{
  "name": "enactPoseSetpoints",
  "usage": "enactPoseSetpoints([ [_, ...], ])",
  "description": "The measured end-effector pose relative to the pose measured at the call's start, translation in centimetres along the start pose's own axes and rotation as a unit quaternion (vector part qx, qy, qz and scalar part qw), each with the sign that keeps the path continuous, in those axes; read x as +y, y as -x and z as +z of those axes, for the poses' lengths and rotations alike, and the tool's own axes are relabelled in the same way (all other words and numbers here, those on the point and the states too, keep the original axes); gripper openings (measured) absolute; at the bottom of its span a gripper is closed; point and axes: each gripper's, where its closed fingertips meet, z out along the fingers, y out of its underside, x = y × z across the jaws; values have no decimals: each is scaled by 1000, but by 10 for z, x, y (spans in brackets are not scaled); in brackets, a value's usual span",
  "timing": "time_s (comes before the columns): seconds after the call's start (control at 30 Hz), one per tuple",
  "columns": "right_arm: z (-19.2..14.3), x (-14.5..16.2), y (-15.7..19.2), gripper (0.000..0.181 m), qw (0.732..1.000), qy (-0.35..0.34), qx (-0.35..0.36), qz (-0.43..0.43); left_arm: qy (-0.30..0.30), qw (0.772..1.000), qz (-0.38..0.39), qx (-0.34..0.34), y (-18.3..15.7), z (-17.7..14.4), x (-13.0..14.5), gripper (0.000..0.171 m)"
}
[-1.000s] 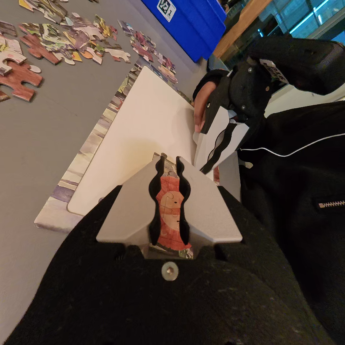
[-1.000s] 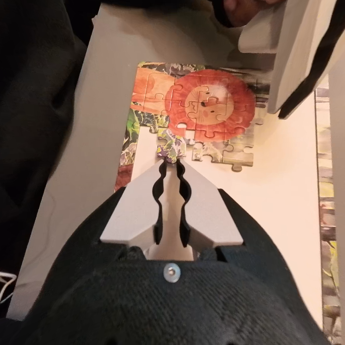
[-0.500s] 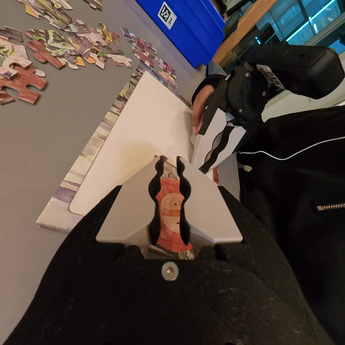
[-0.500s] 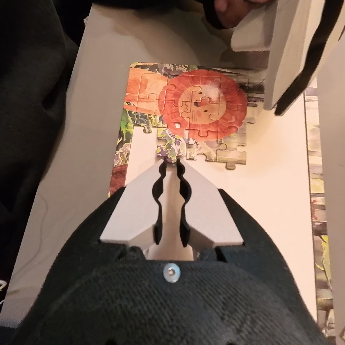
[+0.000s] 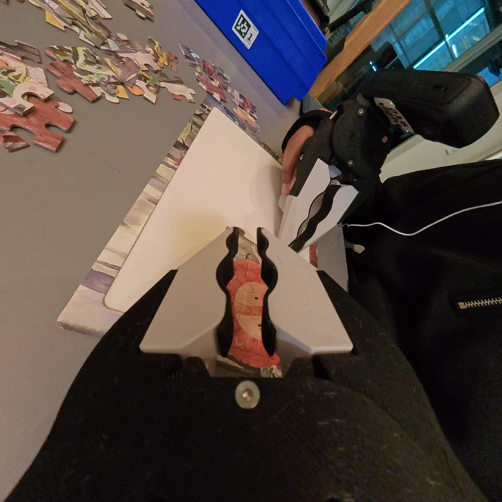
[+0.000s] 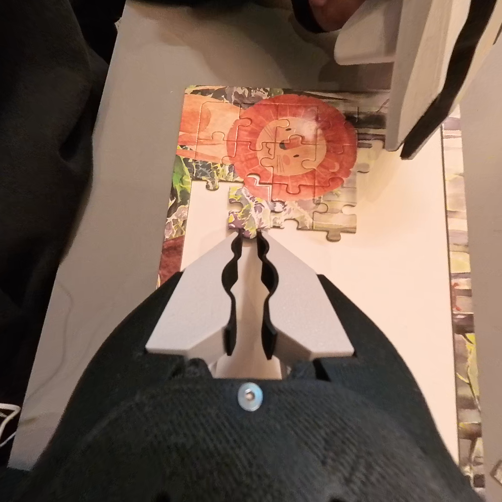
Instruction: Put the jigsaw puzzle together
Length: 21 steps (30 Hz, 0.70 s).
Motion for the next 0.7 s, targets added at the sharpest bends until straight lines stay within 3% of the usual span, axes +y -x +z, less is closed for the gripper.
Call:
enactPoseSetpoints([
  [0.7,1,-1,-1,9,1000,20,16,6,-10,1000,2,0,2,-1,-2,9],
])
